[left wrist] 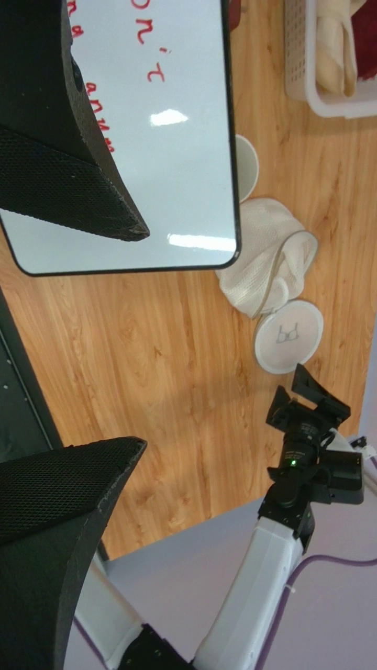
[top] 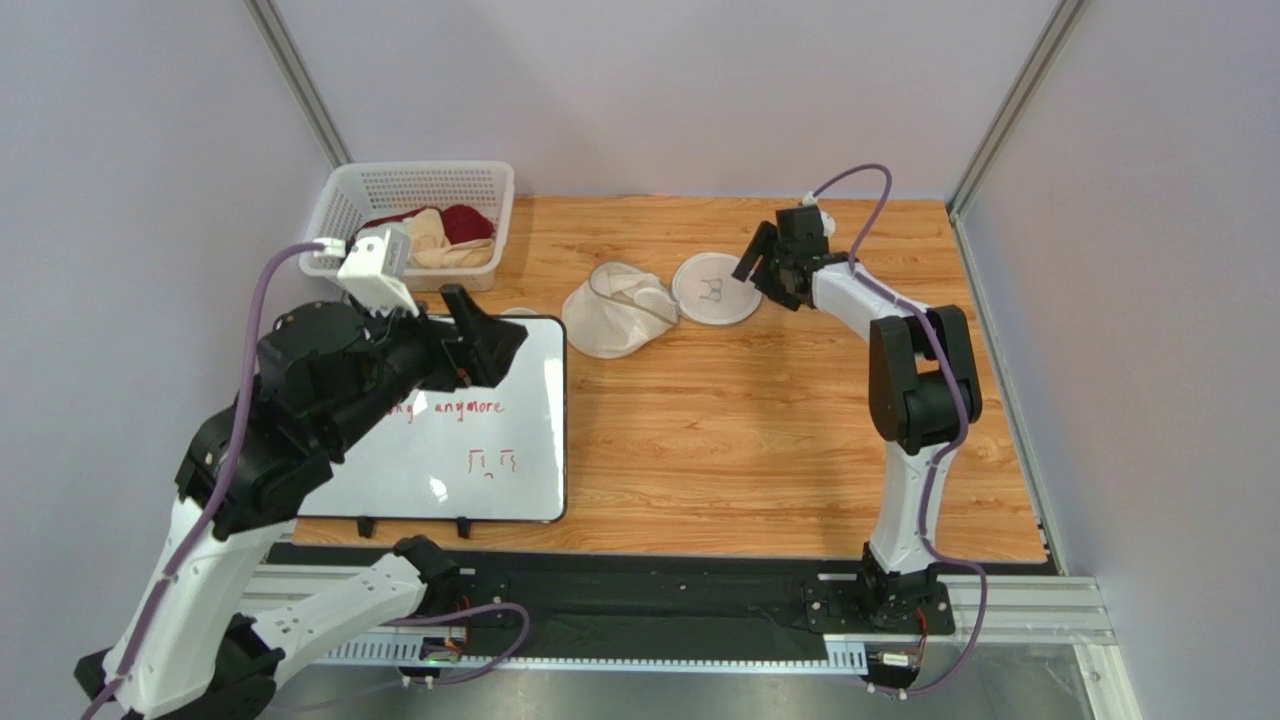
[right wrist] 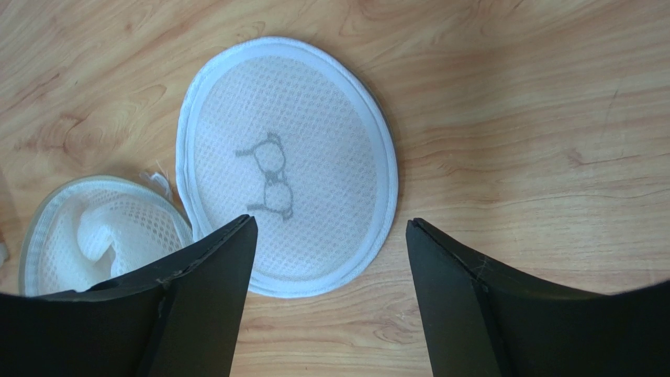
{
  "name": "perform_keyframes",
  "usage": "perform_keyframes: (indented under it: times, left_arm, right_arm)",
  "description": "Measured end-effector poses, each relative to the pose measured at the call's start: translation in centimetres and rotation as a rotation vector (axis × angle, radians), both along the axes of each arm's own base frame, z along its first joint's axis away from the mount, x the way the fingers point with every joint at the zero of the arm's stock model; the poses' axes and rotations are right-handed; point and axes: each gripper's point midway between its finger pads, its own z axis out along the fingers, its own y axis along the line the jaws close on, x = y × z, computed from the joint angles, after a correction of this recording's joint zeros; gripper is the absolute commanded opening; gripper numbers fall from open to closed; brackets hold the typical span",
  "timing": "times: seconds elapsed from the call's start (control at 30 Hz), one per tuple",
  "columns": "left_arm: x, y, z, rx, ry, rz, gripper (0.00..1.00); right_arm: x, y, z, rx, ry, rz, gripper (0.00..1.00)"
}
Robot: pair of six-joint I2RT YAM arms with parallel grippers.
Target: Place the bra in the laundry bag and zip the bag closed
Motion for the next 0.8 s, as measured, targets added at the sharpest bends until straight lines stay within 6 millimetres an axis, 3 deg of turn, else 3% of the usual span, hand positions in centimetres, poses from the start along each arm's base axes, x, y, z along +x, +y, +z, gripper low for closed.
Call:
perform_keyframes:
  times: [0.17,0.3,0.5,0.57,0.67,0.8]
  left_arm:
    - [3.6,-0.3,1.2,0.069,0.038,0.085,0.99]
    - [7.8,0.3,1.8,0.058,0.095,0.15,0.95]
    - [14.3,2.1,-1.6,0.062,0.266,0.229,0.92]
    - [15.8,2.3,-2.3,0.069,0.298,0.247,0.92]
    - [16.9,2.5,-3.4,0.086,0.335,0.264,0.92]
    - [16.8,3.1,-3.9,0.098,0.353,0.287,0.92]
  right_arm:
    - [1.9,0.1,0.3,-0.101,0.006,-0.03,0.68]
    - [1.6,0.2,-0.4,-0.201,0.035,-0.025,0.63]
    - [0.5,-0.1,-1.7,-0.295,0.1,-0.004,0.61]
    - [0.6,-0.3,-2.2,-0.313,0.117,0.0,0.55]
    - [0.2,-0.5,-3.2,-0.328,0.15,0.012,0.42]
    - [-0.5,-0.9,-4.1,-0.345,0.19,0.021,0.28]
